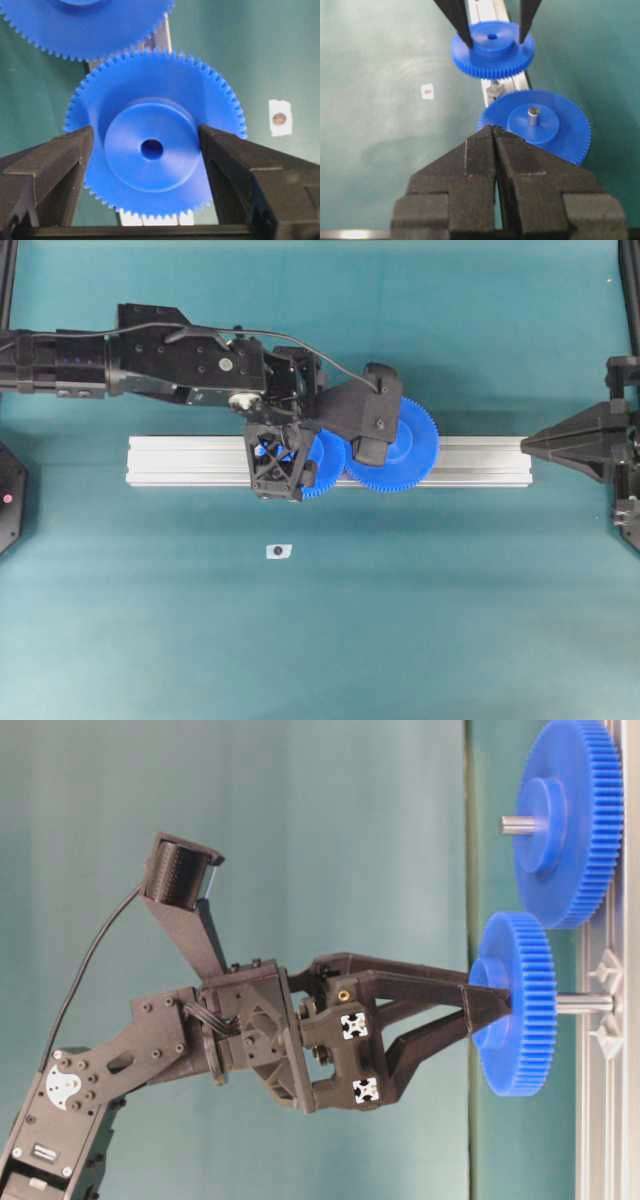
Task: Find the location of the shaft and insert the small gear.
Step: 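Lower the small gear onto the shaft and open the left gripper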
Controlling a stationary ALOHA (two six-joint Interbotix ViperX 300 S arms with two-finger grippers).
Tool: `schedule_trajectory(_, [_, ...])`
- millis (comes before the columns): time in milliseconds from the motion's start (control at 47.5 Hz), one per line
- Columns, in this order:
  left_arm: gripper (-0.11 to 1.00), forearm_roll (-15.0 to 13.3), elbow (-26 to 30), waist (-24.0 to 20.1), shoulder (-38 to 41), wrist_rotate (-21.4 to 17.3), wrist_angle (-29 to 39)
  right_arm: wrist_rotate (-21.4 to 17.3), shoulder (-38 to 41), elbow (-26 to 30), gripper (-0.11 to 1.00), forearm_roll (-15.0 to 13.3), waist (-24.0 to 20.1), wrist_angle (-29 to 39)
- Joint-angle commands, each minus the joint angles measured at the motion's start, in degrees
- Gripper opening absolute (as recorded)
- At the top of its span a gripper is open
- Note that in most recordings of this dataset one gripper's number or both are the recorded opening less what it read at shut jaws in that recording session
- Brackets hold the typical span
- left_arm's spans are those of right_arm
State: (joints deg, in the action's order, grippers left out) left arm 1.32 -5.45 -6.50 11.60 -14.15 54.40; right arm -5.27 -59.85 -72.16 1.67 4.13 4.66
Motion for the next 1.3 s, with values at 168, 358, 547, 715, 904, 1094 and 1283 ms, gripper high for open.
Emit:
schedule_trajectory(168, [0.78,0.26,2.02,-0.53,-2.99,0.09,-0.18,-0.62,0.35,0.88,0.02,0.09,0.18,-0.35])
schedule_trajectory(358, [0.78,0.26,1.85,0.09,-3.96,0.26,-0.18,-0.62,0.35,0.88,0.02,0.09,0.18,-0.35])
schedule_trajectory(547, [0.78,0.26,1.58,1.67,-4.22,0.97,-0.18,-0.62,0.35,0.88,0.02,0.09,0.09,-0.26])
schedule_trajectory(715, [0.78,0.26,1.32,1.85,-4.22,1.76,-0.18,-0.62,0.26,0.79,0.02,0.09,0.18,-0.35])
schedule_trajectory(904, [0.77,0.26,1.23,1.76,-4.22,1.76,-0.18,-0.62,0.35,0.88,0.02,0.09,0.18,-0.35])
schedule_trajectory(1094, [0.77,0.26,1.23,1.76,-4.22,1.85,-0.18,-0.62,0.35,0.88,0.02,0.09,0.18,-0.35])
schedule_trajectory(1283, [0.77,0.26,1.23,1.85,-5.01,2.02,-0.18,-0.62,0.26,0.88,0.02,0.09,0.18,-0.26])
